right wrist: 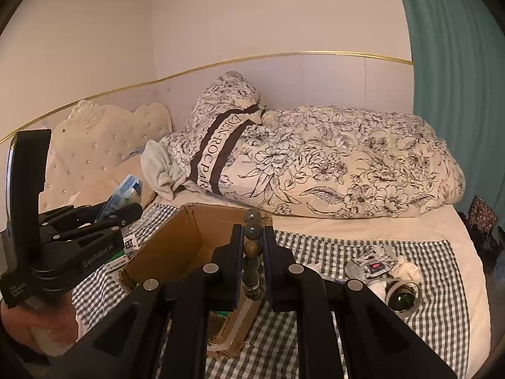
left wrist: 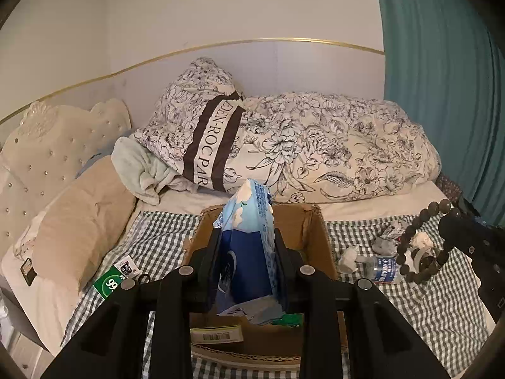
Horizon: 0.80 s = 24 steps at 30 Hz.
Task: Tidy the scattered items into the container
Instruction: 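Lower the tissue pack with the left tool while the right tool lowers the bracelet into the box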
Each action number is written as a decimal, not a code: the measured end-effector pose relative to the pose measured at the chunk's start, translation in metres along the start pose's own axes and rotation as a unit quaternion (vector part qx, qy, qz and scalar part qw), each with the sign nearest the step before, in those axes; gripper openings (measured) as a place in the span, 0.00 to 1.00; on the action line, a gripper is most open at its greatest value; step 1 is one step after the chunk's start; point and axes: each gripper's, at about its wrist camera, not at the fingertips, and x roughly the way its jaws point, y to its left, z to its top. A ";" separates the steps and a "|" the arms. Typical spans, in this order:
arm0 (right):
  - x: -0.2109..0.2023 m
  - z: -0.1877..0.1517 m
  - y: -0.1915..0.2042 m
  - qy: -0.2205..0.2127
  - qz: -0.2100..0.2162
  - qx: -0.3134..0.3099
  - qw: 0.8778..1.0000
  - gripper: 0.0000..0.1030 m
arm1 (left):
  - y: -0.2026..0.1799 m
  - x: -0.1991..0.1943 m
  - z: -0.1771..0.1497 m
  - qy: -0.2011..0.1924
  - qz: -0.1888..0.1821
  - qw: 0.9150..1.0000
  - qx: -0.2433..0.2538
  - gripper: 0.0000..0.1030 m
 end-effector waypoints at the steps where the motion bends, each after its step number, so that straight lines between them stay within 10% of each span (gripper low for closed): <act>1: 0.004 0.000 0.001 0.002 0.002 -0.001 1.000 0.11 | 0.002 0.003 0.000 0.002 0.002 1.000 -0.001 0.28; 24: 0.073 -0.004 0.028 0.049 0.032 -0.021 0.998 0.11 | 0.024 0.063 -0.011 0.059 0.006 0.998 -0.012 0.28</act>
